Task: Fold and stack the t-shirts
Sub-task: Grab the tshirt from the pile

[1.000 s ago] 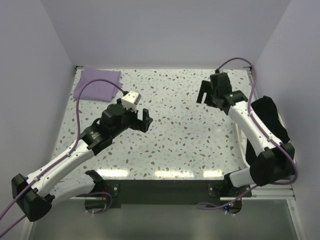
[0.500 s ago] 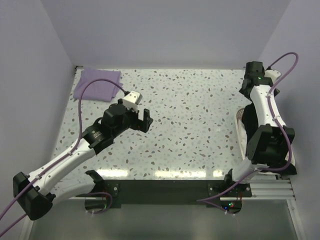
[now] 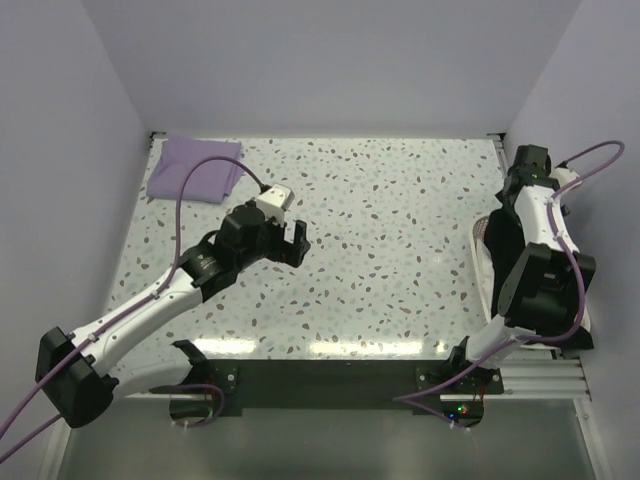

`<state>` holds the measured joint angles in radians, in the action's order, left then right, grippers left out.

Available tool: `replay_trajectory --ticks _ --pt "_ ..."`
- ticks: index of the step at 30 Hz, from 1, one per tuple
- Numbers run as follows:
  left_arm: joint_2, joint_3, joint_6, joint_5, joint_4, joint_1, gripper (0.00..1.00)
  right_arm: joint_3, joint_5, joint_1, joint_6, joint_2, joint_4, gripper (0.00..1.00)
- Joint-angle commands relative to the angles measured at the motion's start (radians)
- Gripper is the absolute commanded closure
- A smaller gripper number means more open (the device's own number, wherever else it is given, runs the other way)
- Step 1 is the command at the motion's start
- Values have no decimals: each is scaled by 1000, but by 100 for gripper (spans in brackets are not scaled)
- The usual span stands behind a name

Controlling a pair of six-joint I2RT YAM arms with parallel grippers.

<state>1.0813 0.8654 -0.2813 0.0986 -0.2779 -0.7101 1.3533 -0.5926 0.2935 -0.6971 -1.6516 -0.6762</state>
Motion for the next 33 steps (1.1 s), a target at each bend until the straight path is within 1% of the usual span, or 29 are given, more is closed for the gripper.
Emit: replay_trajectory --ticks 1,2,4,8,11,12,14,15,18,20,25,28,30,32,33 --pt "8 -5 -22 -22 34 -3 0 -60 76 4 -59 45 168 9" --pt "11 -3 -21 -22 34 -3 0 -74 85 4 -68 56 193 9" --pt "15 -3 -22 -19 32 -3 0 -109 91 6 -70 72 213 14" --pt "19 -5 -25 -17 34 -2 0 -129 67 4 -62 98 240 23" --pt "23 -5 -27 -22 36 -3 0 -112 74 4 -58 87 239 39" --pt "23 -5 -27 -23 36 -3 0 -105 88 4 -56 87 239 53" --pt "25 -5 -25 -23 34 -3 0 -97 99 6 -53 87 239 68" --pt "22 -5 -25 -23 34 -3 0 -92 111 4 -51 93 239 81" --pt "20 -6 -27 -22 32 -2 0 -71 138 4 -38 113 233 97" --pt "20 -5 -29 -22 34 -3 0 -56 165 4 -27 125 216 100" --pt "17 -5 -29 -25 34 -3 0 18 232 4 14 179 181 100" --pt "11 -3 -27 -25 32 -3 0 56 307 4 44 214 161 100" --pt "6 -2 -29 -25 32 -2 0 75 420 4 68 256 176 100" --pt "3 0 -30 -30 31 -2 0 87 500 4 77 298 196 100" --pt "0 0 -30 -33 32 -3 0 99 580 3 80 314 201 100"
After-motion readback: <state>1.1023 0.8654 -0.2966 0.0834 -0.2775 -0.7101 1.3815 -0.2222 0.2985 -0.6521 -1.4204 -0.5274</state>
